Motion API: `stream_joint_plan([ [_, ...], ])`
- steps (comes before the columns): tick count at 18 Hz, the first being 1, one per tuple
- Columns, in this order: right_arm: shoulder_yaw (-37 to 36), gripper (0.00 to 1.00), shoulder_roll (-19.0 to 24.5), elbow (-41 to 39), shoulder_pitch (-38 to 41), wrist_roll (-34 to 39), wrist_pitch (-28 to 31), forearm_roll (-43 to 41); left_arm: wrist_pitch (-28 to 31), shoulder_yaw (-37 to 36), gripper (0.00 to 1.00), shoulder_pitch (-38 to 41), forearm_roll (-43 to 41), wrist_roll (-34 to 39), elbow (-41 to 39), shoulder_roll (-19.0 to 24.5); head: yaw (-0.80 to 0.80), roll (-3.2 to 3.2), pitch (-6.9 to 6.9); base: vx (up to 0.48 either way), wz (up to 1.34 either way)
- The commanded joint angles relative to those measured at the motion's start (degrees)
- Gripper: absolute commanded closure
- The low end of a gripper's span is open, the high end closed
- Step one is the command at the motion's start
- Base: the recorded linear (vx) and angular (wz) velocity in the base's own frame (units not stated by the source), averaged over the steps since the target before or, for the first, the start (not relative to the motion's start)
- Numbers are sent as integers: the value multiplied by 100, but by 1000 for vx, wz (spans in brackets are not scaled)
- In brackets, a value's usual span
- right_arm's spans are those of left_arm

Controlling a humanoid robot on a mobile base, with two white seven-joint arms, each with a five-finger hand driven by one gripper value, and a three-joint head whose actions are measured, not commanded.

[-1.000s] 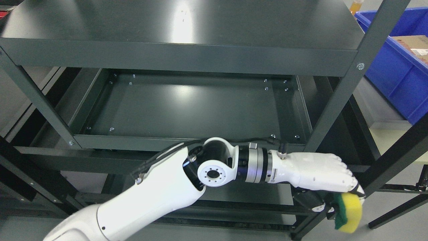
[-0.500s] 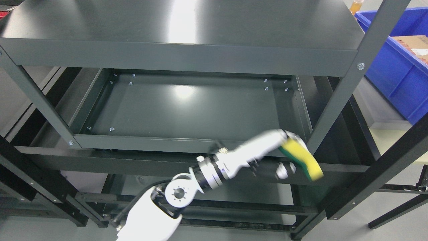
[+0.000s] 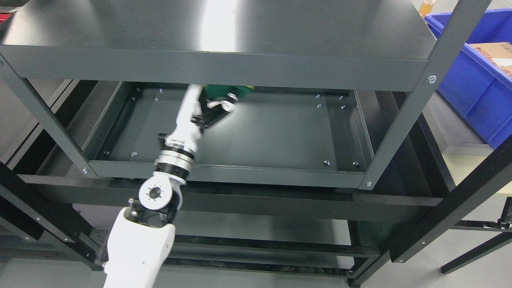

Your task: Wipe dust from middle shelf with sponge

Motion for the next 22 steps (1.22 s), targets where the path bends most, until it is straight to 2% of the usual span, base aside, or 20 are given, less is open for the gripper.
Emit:
stream_joint_plan([
  [1,8,0,-100,-100,0,0,0,0,267,2465,97,-312,194,277,483,37,0,0,0,0,0],
  [4,-1,0,-100,-100,0,0,0,0,162,2440,97,-84,211,215,492,37,0,0,0,0,0],
  [7,-1,0,-100,-100,0,0,0,0,-776,1976,97,600,211,-82,265,37,0,0,0,0,0],
  [9,-1,0,-100,-100,0,0,0,0,-1086,1816,98,918,211,-127,107,37,0,0,0,0,0],
  [22,8,0,-100,-100,0,0,0,0,-1087,1262,98,1253,475,-110,53,37,0,0,0,0,0],
])
